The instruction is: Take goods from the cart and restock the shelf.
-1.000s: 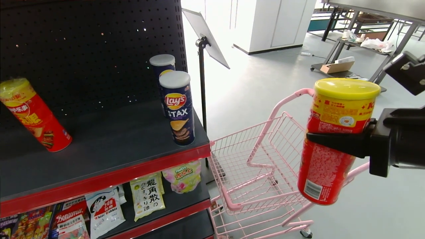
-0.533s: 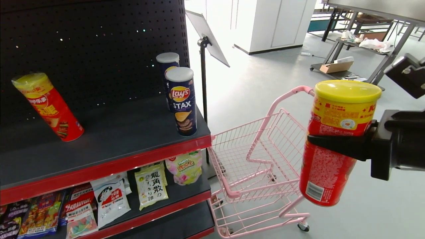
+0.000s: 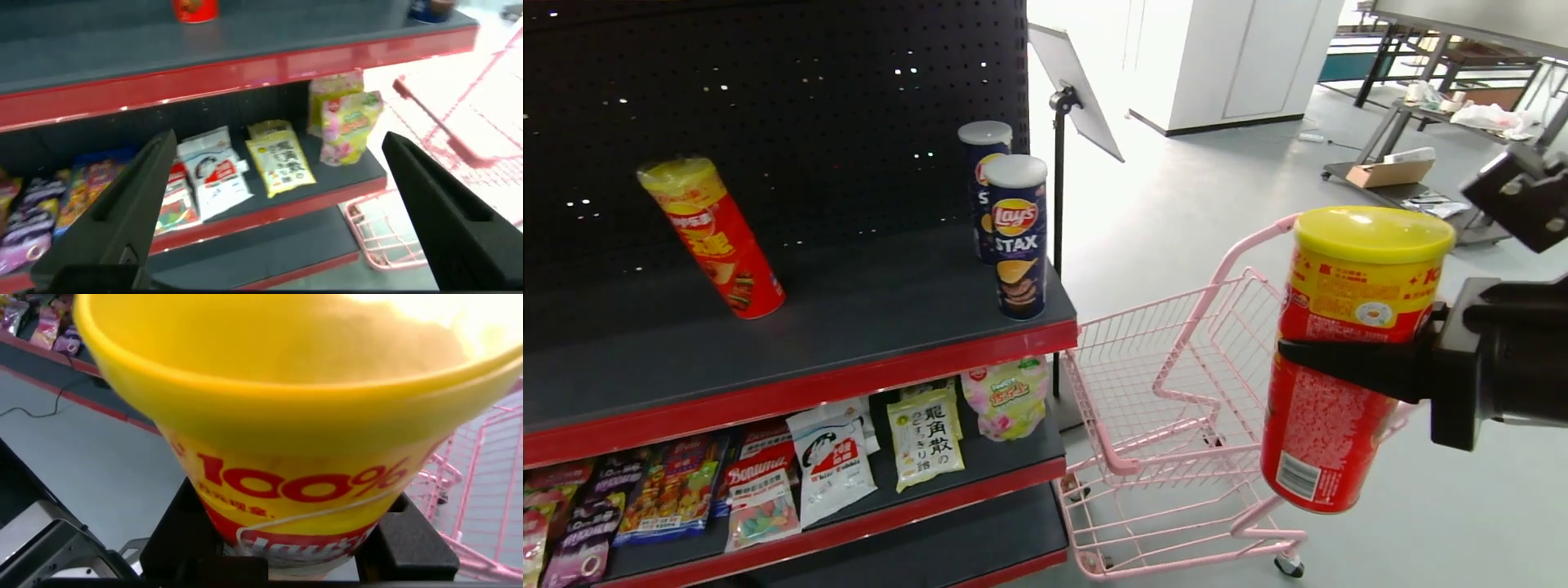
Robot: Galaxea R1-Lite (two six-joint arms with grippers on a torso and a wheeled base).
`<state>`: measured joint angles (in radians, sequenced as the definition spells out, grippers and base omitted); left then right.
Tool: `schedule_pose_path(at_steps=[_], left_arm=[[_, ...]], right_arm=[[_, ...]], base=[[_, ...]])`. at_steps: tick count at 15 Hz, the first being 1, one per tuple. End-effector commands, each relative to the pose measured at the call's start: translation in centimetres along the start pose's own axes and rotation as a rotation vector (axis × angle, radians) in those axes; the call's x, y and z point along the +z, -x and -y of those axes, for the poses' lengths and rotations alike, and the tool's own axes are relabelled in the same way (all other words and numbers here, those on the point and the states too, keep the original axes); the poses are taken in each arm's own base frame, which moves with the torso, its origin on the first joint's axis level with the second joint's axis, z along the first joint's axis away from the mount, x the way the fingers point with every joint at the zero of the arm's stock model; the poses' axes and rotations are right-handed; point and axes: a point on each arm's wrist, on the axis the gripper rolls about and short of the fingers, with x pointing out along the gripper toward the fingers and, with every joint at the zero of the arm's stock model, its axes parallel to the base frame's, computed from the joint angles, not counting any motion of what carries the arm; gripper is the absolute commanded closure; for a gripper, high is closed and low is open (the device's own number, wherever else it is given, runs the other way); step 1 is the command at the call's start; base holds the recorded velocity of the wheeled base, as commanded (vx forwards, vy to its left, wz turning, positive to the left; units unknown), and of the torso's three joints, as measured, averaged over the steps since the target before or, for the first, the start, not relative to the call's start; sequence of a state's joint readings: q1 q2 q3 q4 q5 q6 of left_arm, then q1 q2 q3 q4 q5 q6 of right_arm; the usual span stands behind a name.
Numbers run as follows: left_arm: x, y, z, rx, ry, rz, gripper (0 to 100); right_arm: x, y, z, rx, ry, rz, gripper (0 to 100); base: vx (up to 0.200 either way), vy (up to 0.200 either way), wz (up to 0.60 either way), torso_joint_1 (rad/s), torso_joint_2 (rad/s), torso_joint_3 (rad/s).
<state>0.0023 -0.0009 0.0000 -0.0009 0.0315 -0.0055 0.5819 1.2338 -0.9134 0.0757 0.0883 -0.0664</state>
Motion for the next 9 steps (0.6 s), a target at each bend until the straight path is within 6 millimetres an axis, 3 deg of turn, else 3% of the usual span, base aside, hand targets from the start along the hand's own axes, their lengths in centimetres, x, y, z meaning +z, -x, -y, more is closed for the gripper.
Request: schedule_pose_path(at_steps=[1,7,9], left_arm=[[0.0,0.0,0.0,0.001,0.001,0.000,0],[0.0,0.0,0.0,0.001,0.001,0.000,0],[0.0,0.0,0.0,0.000,0.001,0.000,0]], right_arm=[[0.0,-0.1,0.0,0.003,0.001,-0.002,100],[-0.5,-0.2,0.0,0.003,-0.001,-0.016,100],[-1.2,0.0,0.0,-0.014,-0.003,-0.030,100]], base=[[0.000,0.000,0.60,0.007,0.00,-0.002],[0.000,0.000,0.60,0.004,0.00,0.001],[0.000,0.000,0.00,0.000,0.00,0.000]])
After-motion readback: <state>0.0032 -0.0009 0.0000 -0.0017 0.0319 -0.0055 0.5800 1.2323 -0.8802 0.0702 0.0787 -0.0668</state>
